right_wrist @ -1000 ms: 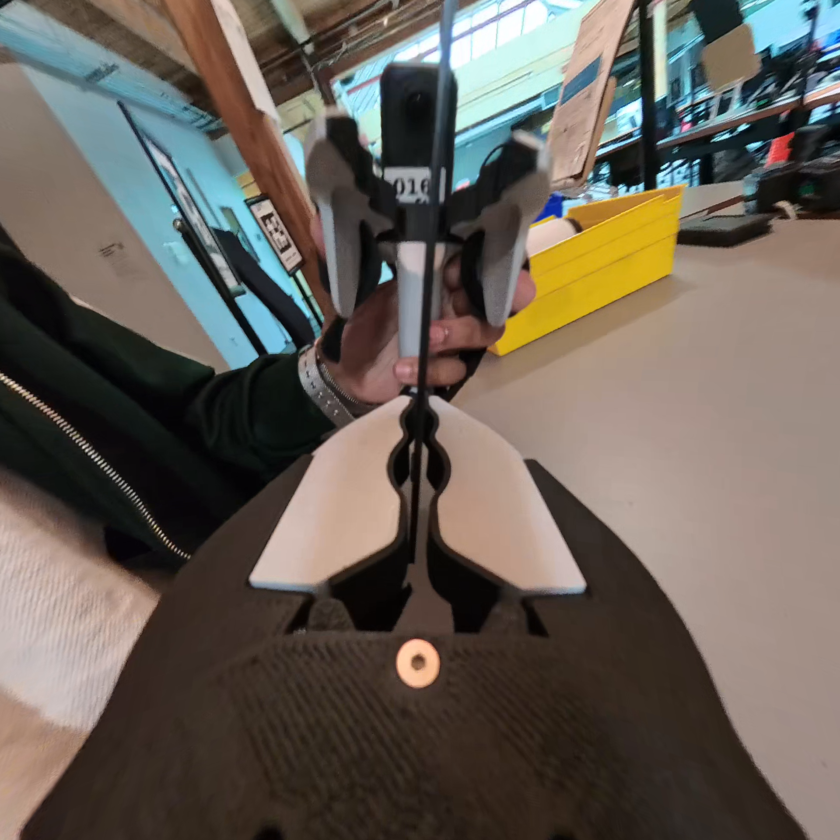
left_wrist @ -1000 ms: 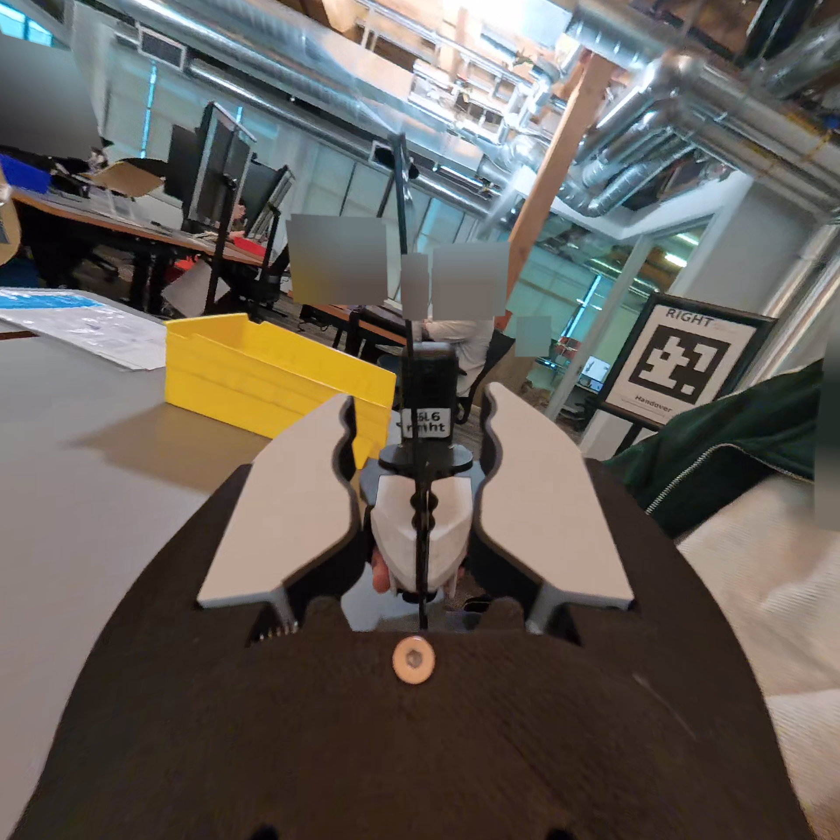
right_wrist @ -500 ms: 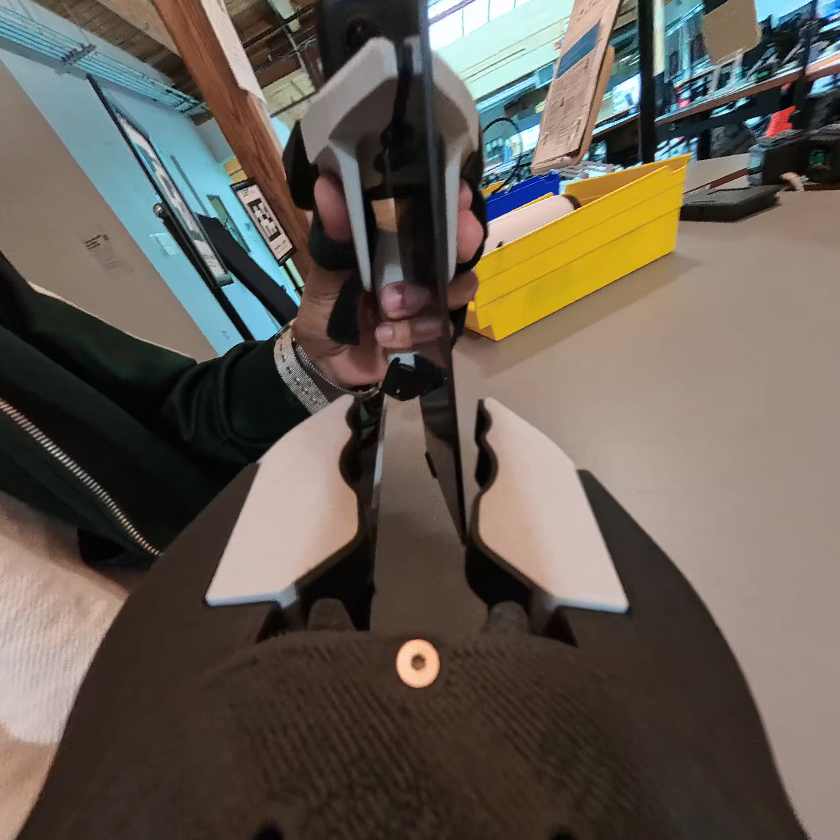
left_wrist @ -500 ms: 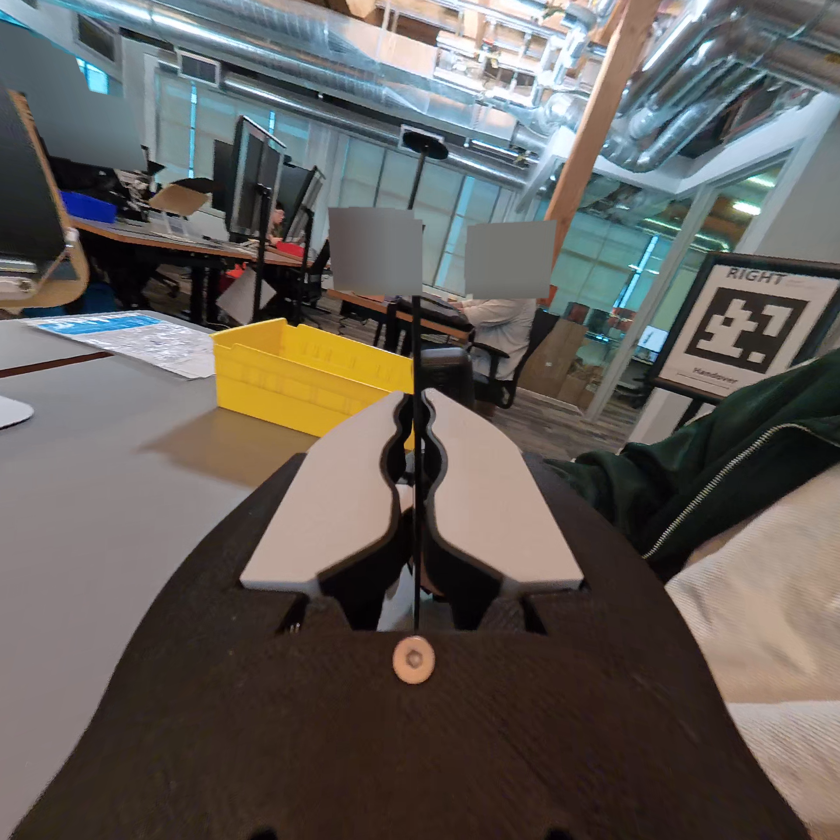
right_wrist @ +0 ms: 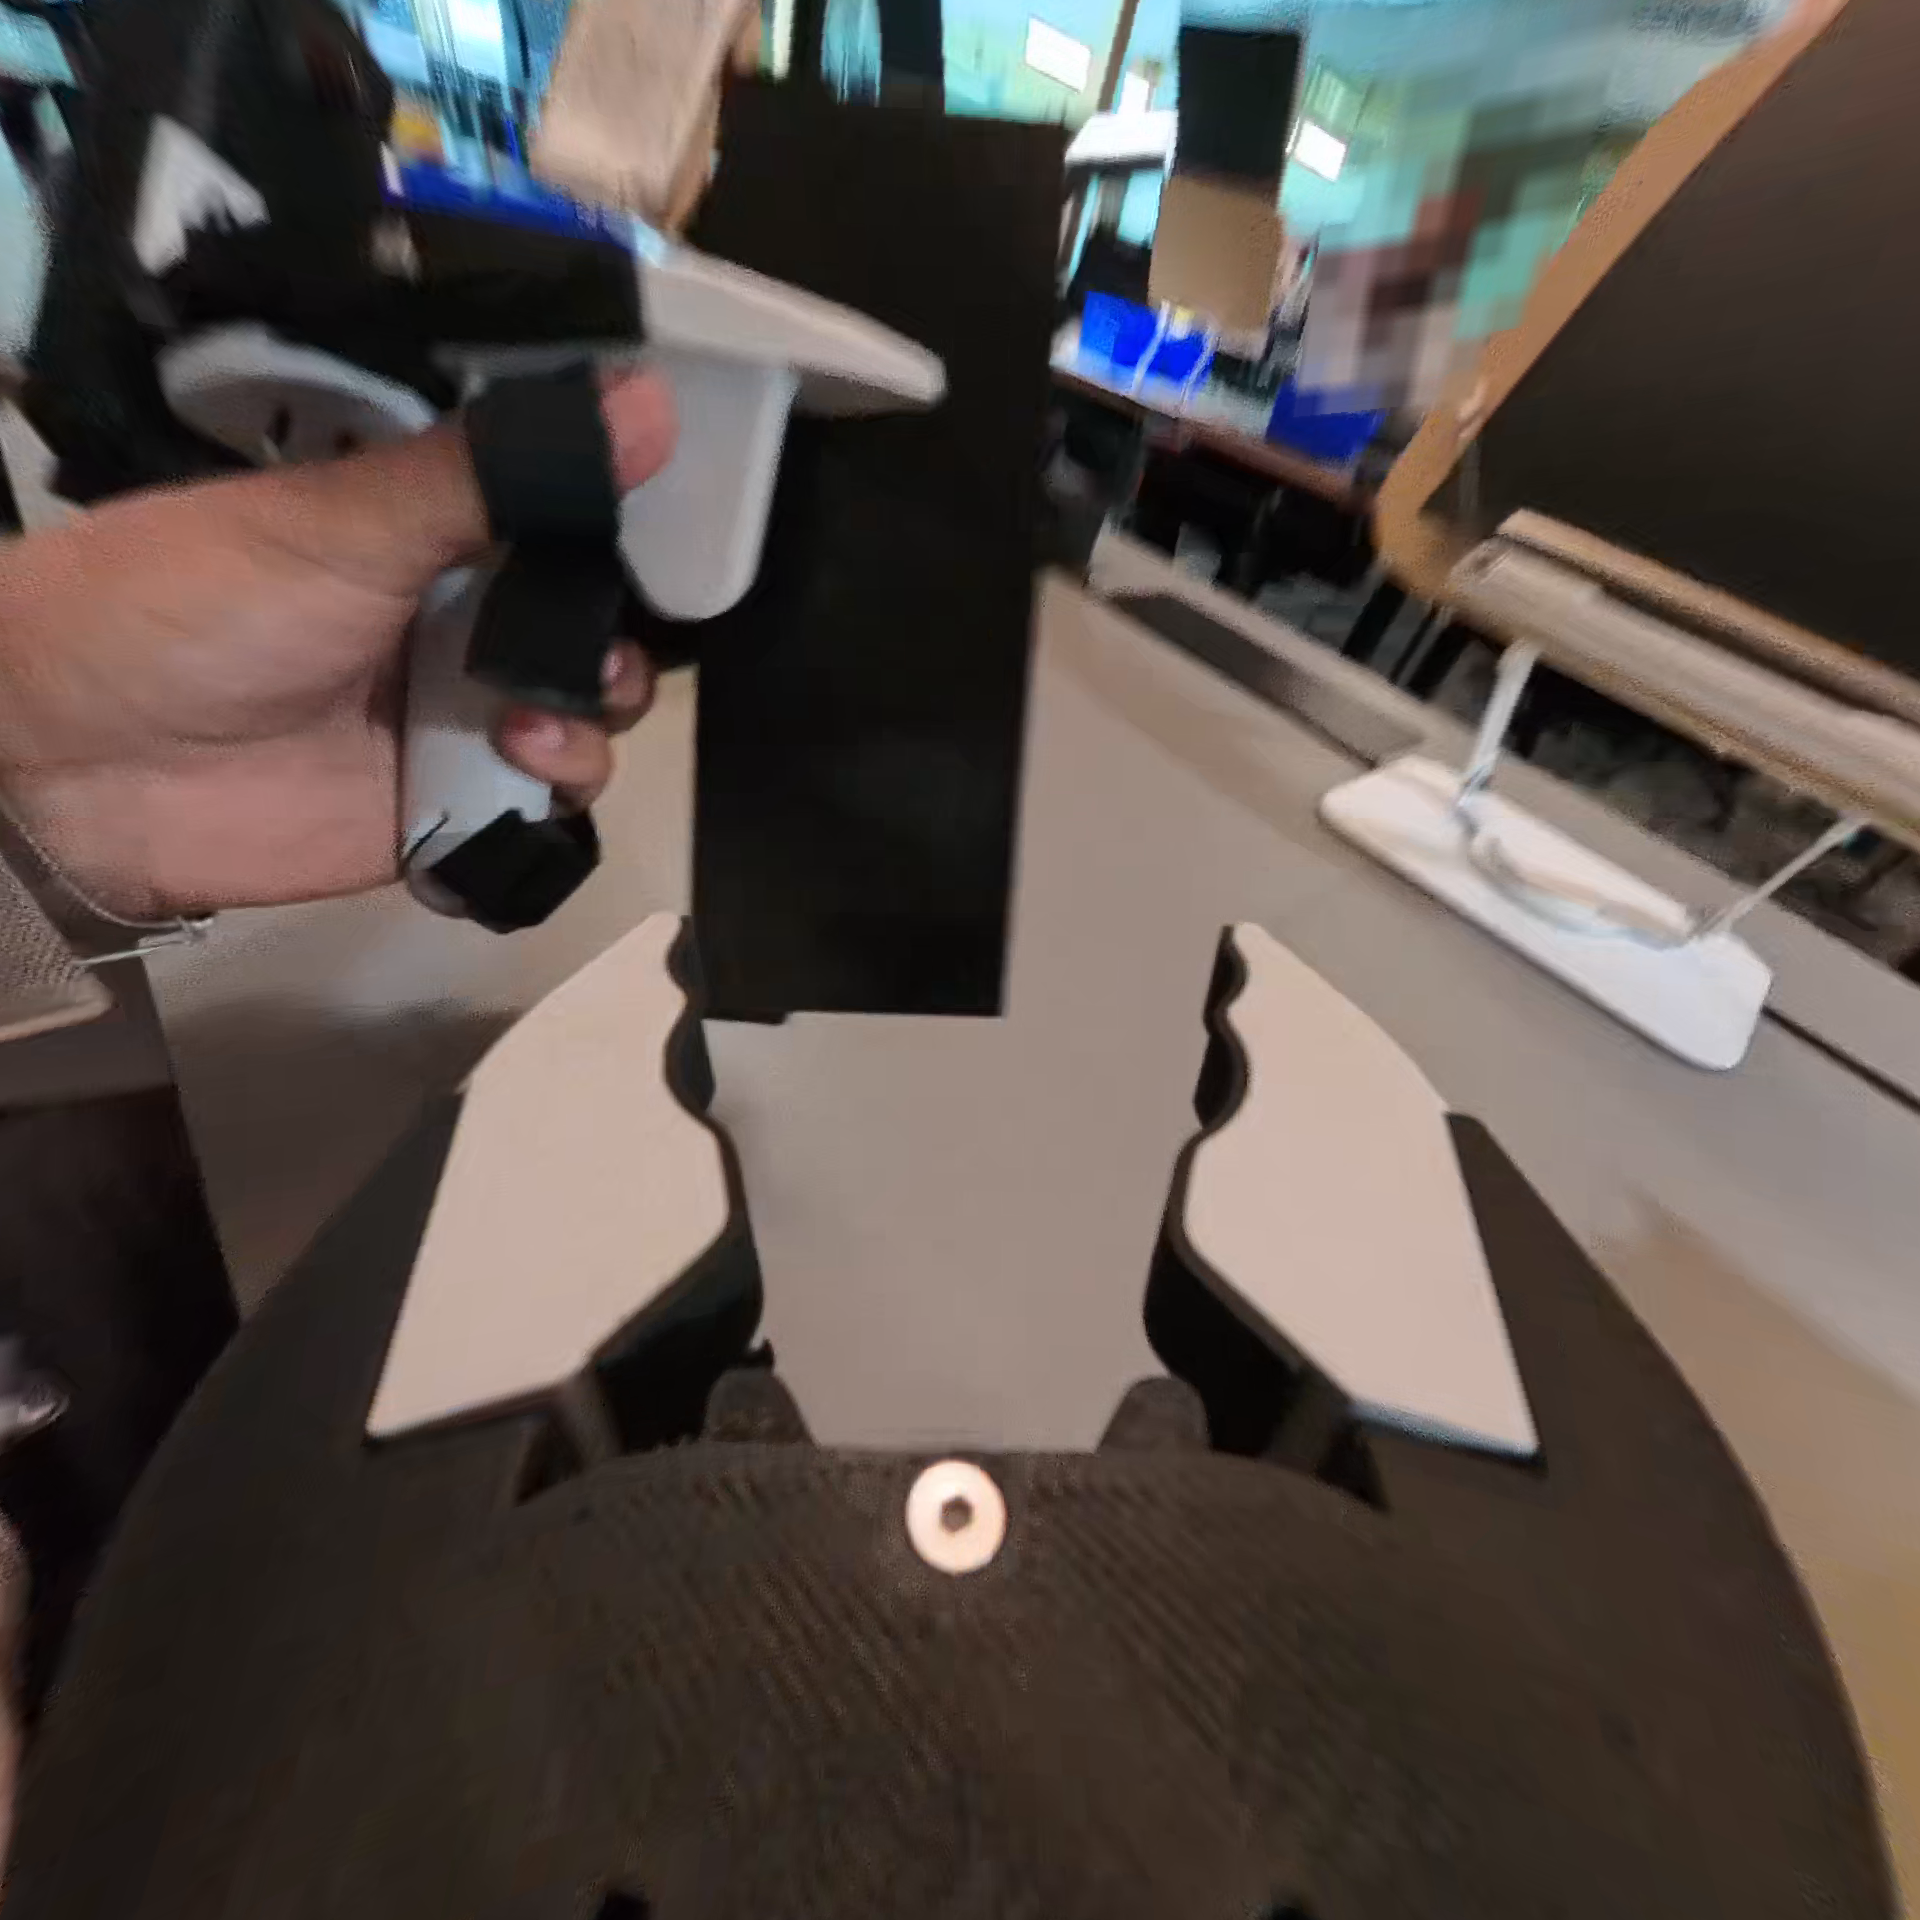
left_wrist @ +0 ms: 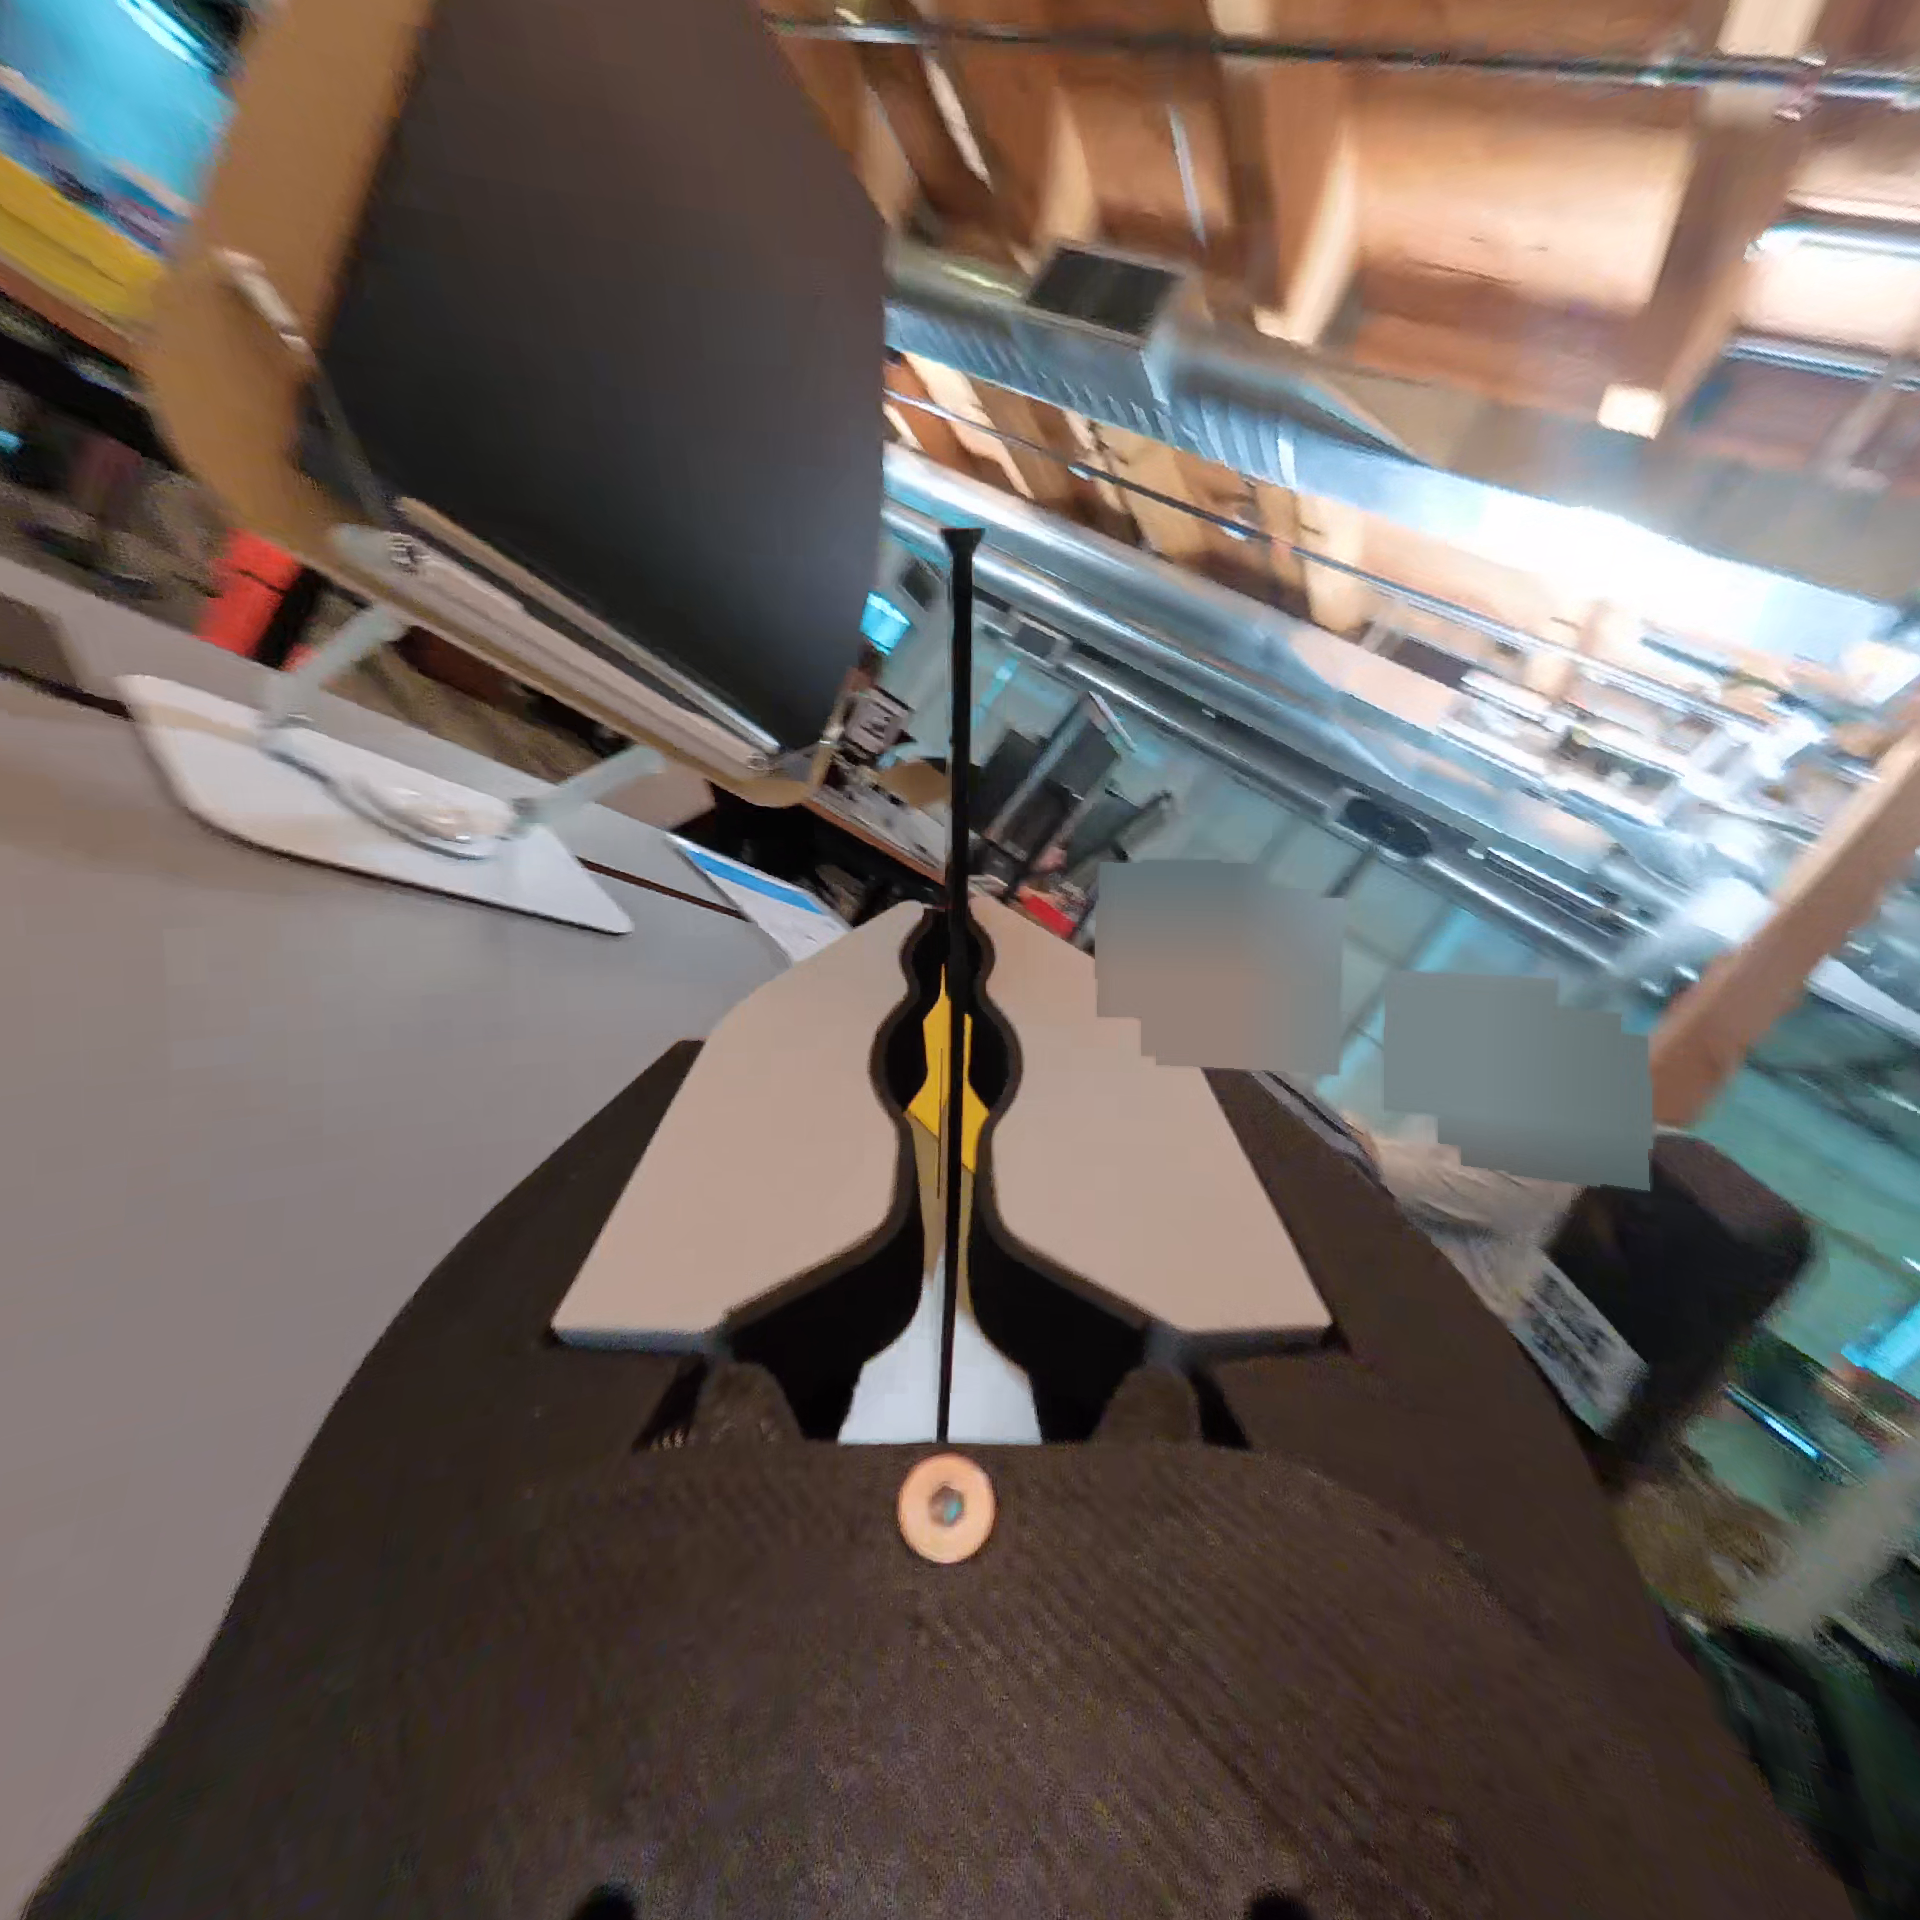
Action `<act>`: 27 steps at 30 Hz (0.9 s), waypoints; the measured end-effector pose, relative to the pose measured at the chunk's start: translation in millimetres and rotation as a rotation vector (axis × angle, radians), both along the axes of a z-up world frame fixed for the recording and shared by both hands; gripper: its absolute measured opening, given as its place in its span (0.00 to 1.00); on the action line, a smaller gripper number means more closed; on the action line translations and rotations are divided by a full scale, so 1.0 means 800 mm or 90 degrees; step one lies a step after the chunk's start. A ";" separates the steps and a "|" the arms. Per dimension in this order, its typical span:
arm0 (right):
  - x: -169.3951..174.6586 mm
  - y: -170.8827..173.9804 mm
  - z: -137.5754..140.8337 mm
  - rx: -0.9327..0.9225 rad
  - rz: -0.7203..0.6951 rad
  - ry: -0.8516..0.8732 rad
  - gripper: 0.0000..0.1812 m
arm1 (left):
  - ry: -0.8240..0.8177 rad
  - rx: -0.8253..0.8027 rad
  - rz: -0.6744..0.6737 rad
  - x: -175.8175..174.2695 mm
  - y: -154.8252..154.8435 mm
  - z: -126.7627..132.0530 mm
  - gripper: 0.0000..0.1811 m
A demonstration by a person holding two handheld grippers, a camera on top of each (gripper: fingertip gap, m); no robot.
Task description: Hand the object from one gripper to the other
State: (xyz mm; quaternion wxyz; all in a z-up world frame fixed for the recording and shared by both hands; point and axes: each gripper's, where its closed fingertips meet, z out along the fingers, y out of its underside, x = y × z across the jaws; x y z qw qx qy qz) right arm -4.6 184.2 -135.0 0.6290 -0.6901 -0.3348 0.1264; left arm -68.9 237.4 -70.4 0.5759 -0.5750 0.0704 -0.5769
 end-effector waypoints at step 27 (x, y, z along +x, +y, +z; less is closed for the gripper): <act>0.089 0.017 0.072 -0.062 -0.071 0.093 0.48 | 0.021 0.114 -0.131 0.078 -0.063 0.029 0.43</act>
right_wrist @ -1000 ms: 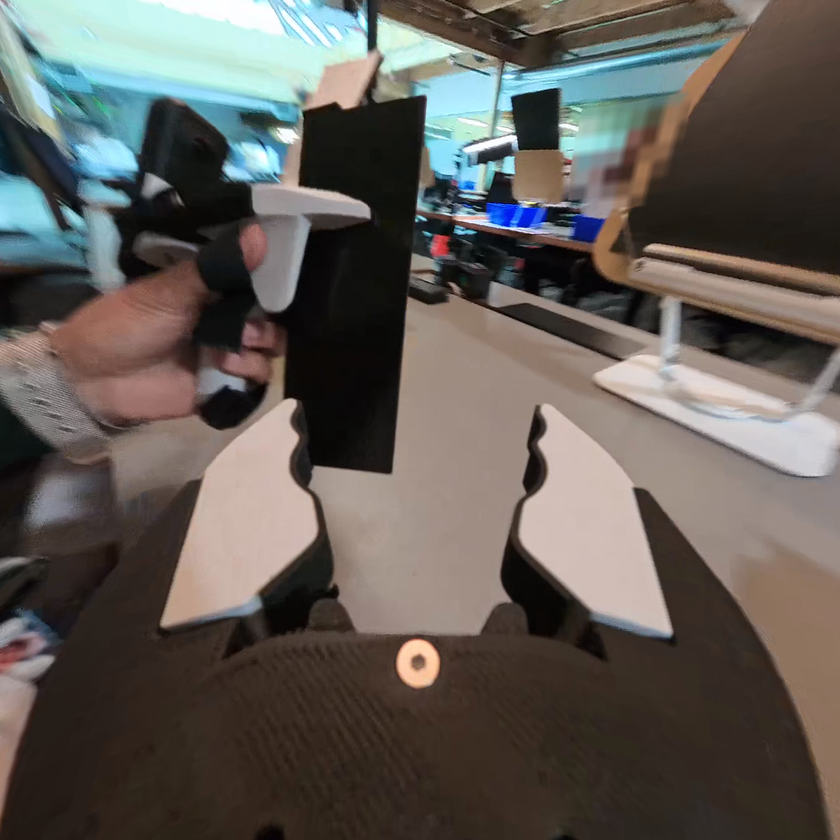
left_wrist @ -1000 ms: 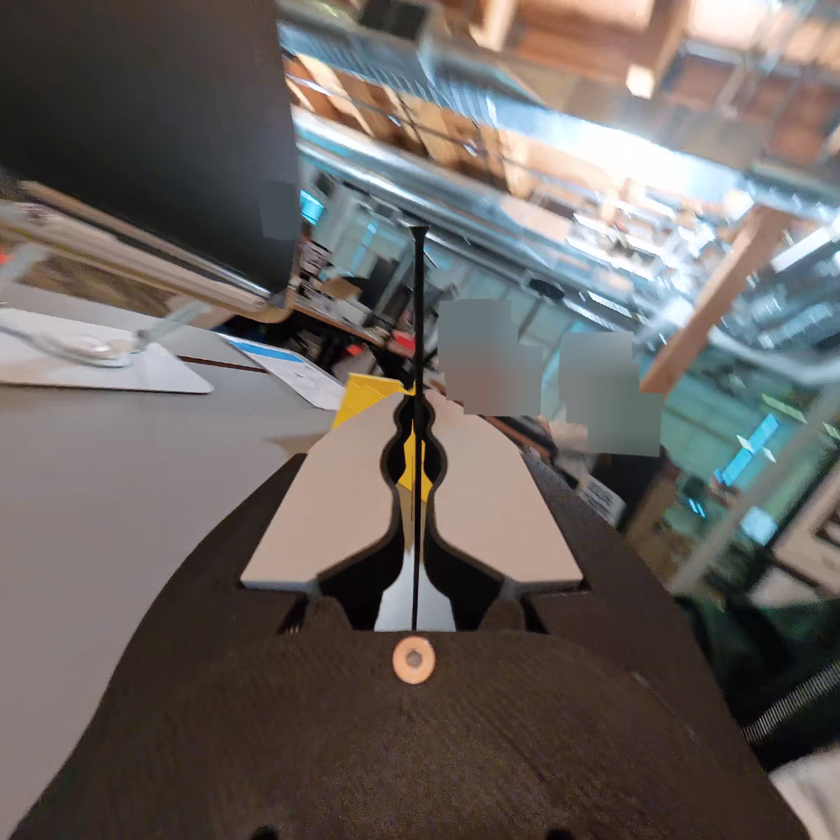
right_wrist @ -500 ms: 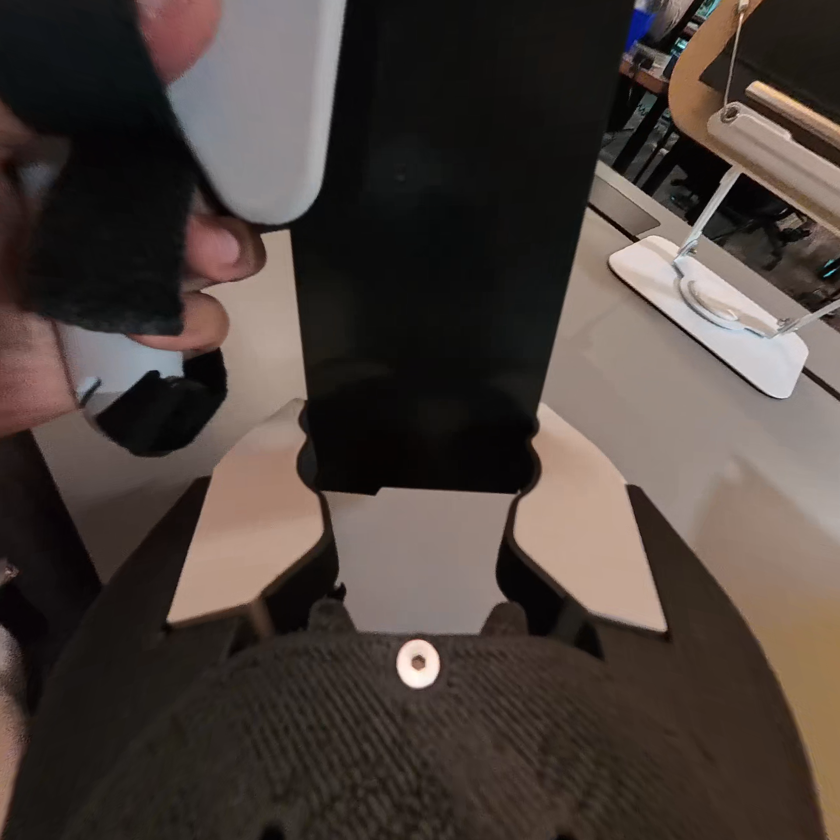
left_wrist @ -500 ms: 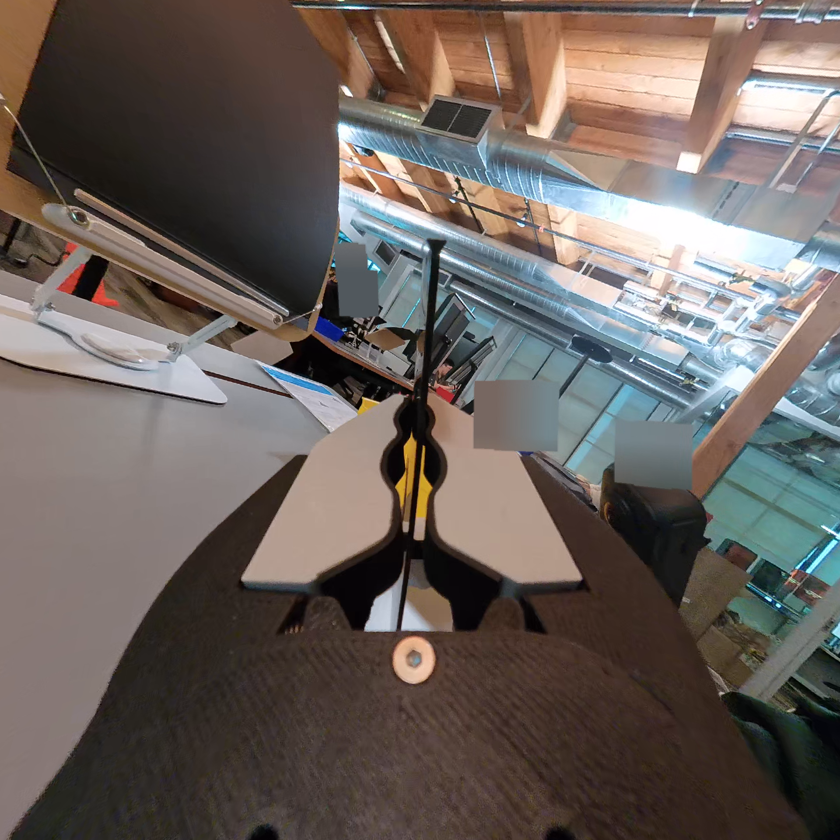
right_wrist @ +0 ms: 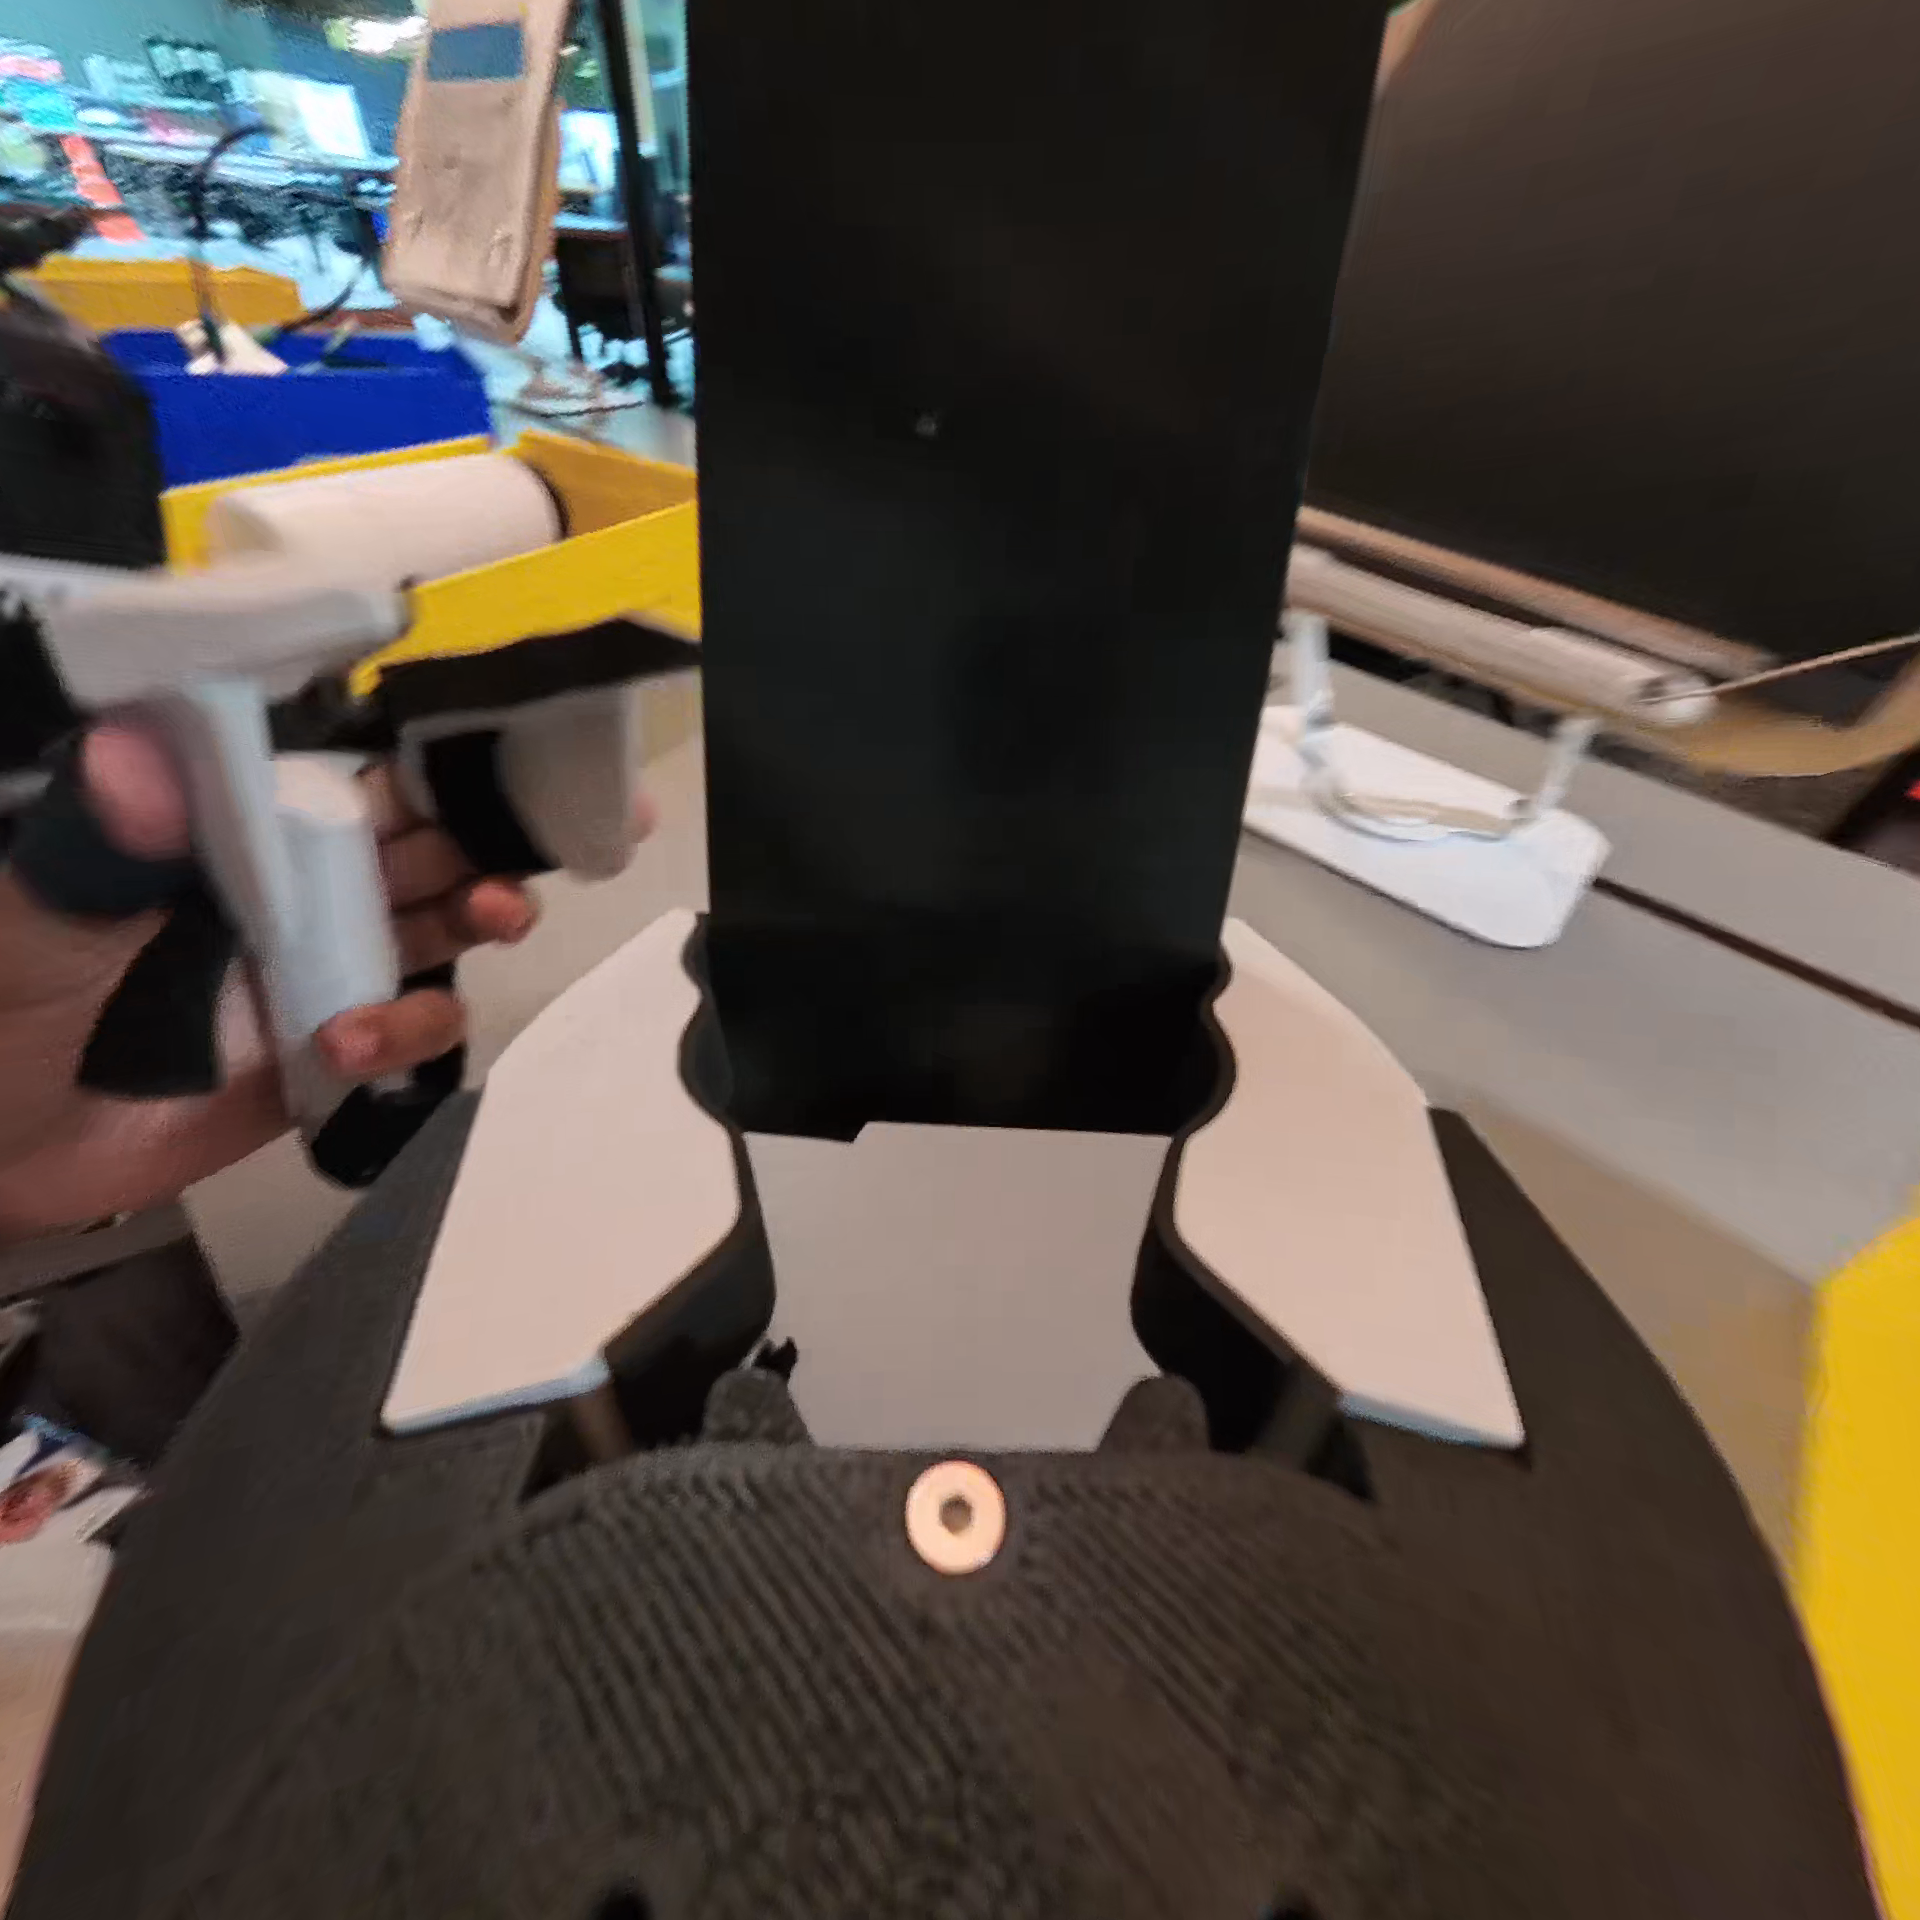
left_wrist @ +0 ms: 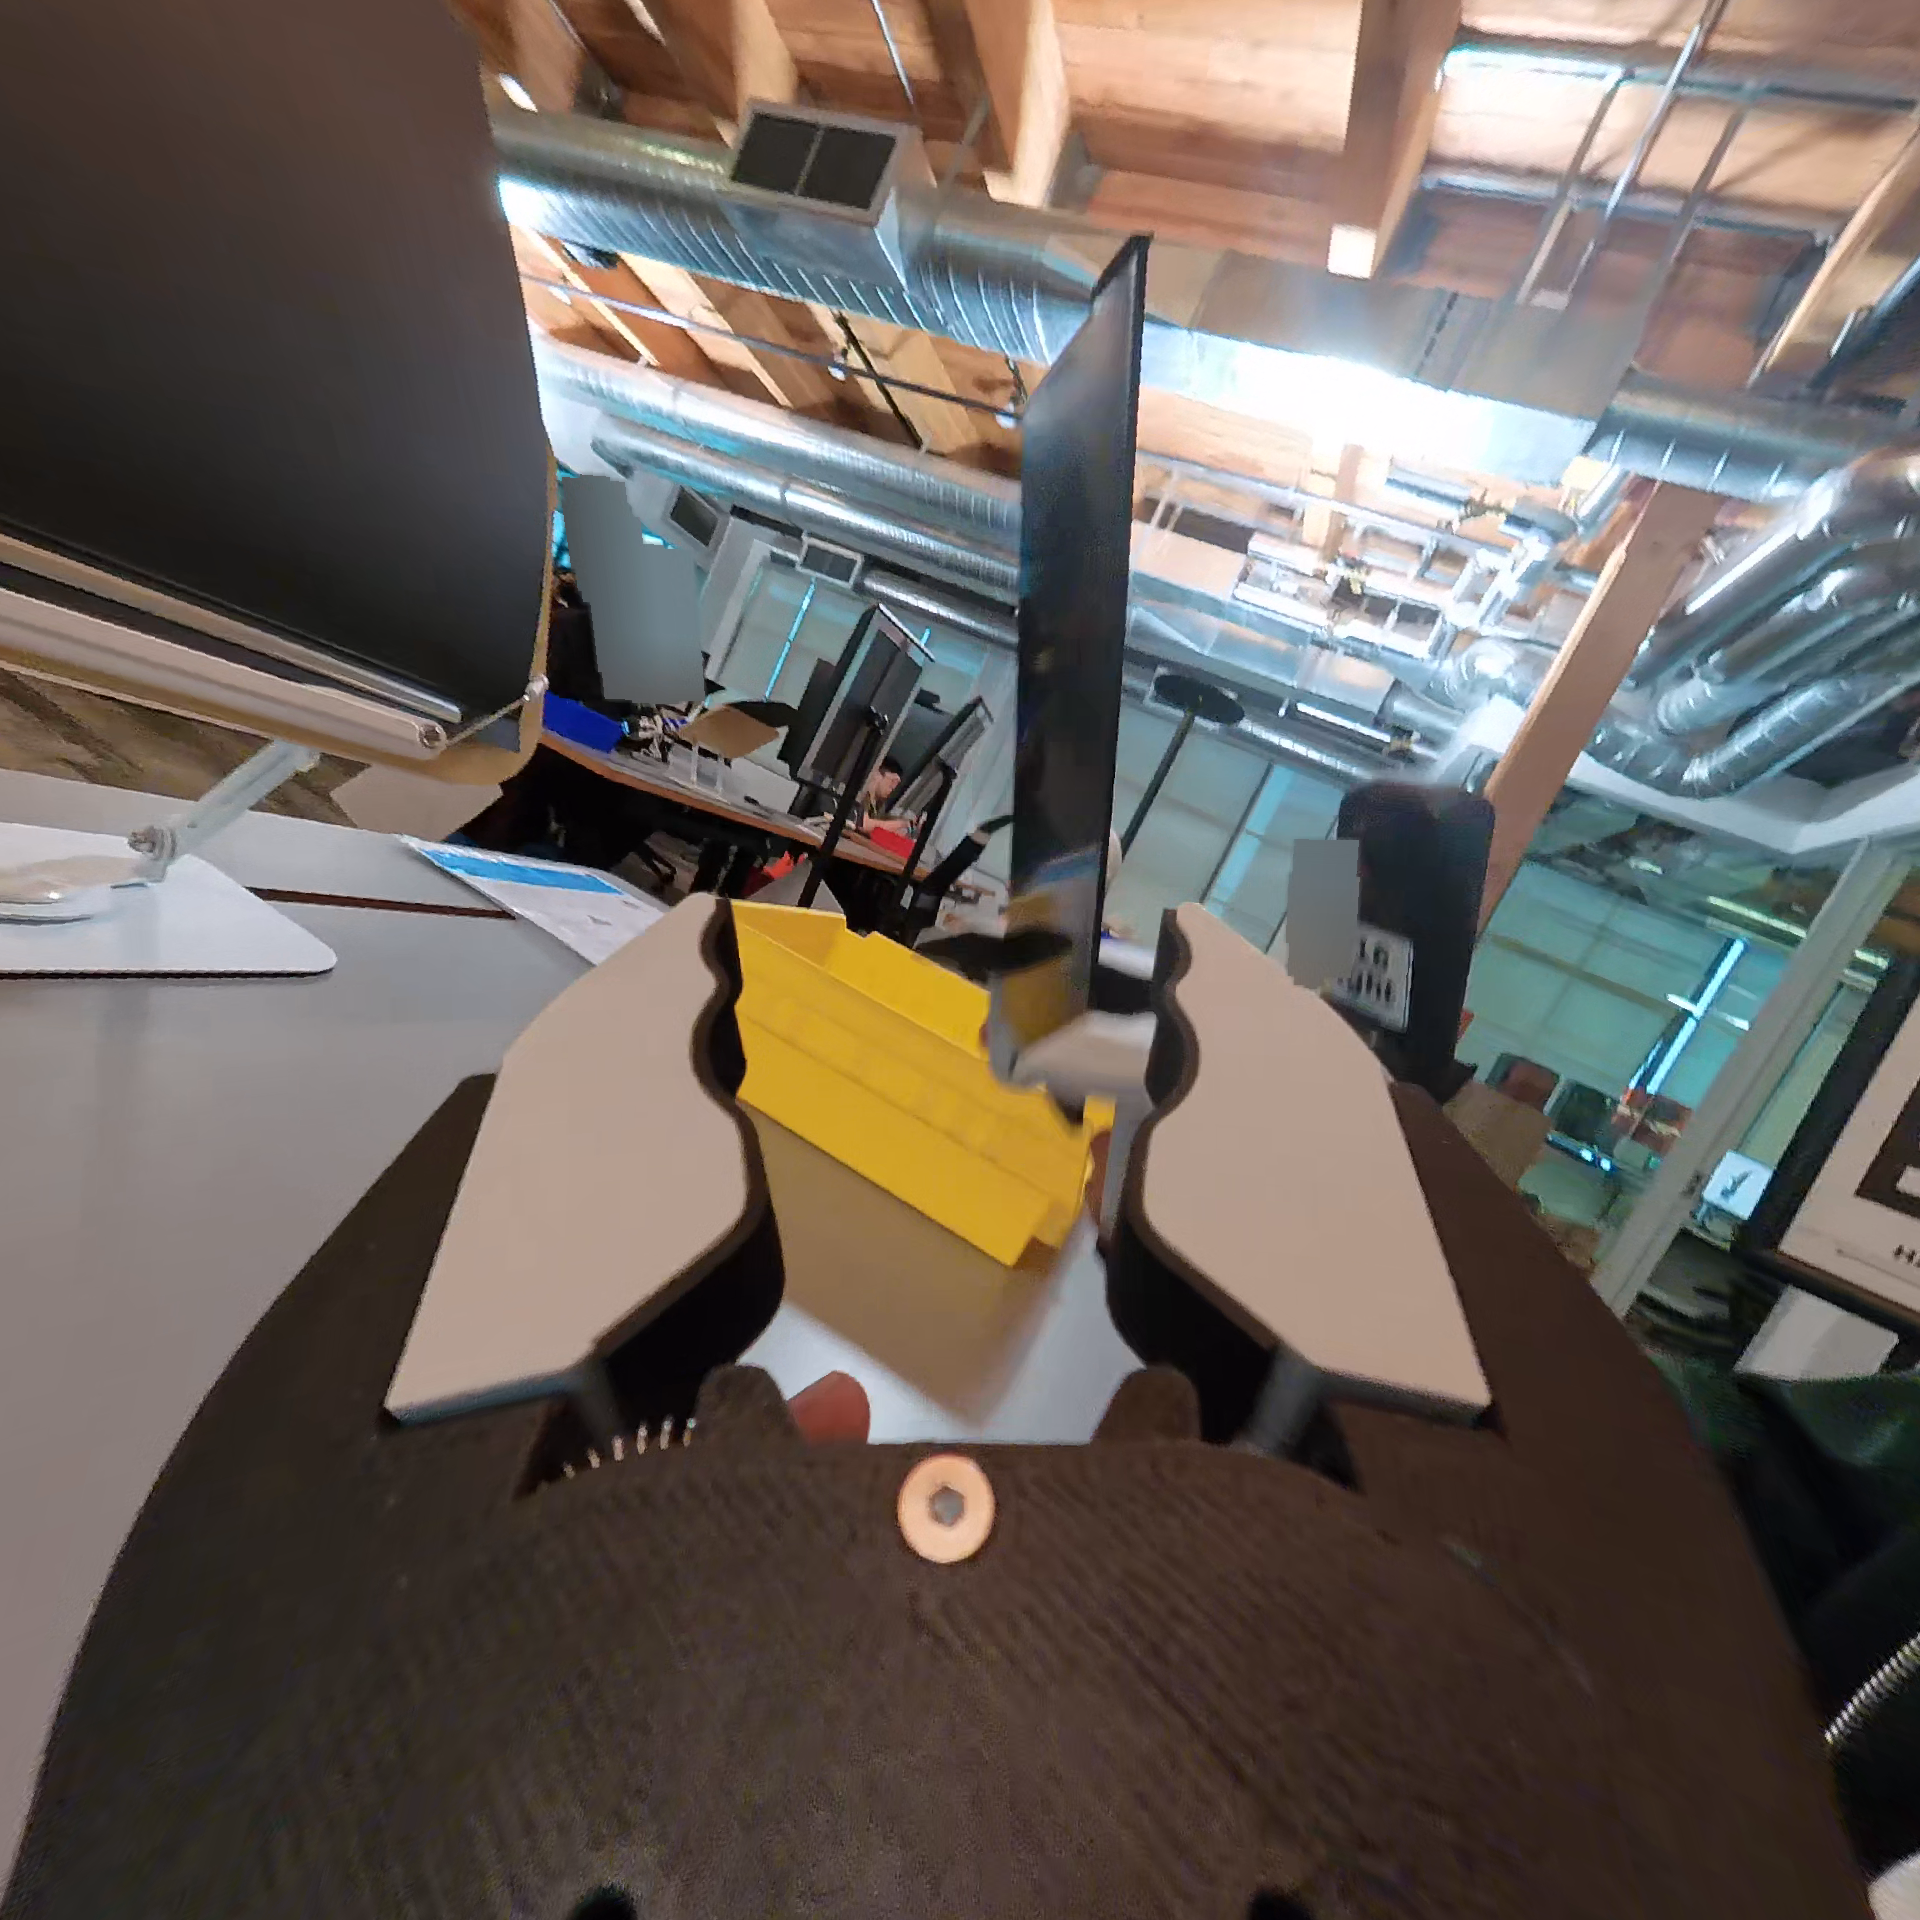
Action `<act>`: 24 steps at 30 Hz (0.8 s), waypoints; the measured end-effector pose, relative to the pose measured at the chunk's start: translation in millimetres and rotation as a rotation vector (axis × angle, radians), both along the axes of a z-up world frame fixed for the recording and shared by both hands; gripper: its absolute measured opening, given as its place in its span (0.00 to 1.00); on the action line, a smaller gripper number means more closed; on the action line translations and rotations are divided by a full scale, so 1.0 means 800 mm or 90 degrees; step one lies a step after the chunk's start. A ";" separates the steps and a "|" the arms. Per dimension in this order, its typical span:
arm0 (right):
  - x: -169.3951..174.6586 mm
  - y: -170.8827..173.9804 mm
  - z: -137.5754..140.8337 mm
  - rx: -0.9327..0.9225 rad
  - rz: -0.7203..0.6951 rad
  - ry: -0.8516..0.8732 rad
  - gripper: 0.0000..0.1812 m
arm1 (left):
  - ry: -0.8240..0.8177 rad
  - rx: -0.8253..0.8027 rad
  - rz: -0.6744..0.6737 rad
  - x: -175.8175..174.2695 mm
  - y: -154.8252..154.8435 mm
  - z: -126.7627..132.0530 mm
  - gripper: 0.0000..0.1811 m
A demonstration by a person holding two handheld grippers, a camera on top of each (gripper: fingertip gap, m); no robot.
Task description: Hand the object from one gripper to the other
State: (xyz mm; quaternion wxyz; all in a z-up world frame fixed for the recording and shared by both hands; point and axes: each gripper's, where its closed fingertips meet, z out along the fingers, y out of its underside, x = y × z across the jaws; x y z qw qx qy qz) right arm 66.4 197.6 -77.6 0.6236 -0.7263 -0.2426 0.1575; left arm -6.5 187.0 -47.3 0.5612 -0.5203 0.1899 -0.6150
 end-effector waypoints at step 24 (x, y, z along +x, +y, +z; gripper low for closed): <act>0.397 -0.005 -0.204 -0.655 -0.385 -0.061 0.48 | 0.012 -0.051 -0.055 0.015 0.002 -0.024 0.37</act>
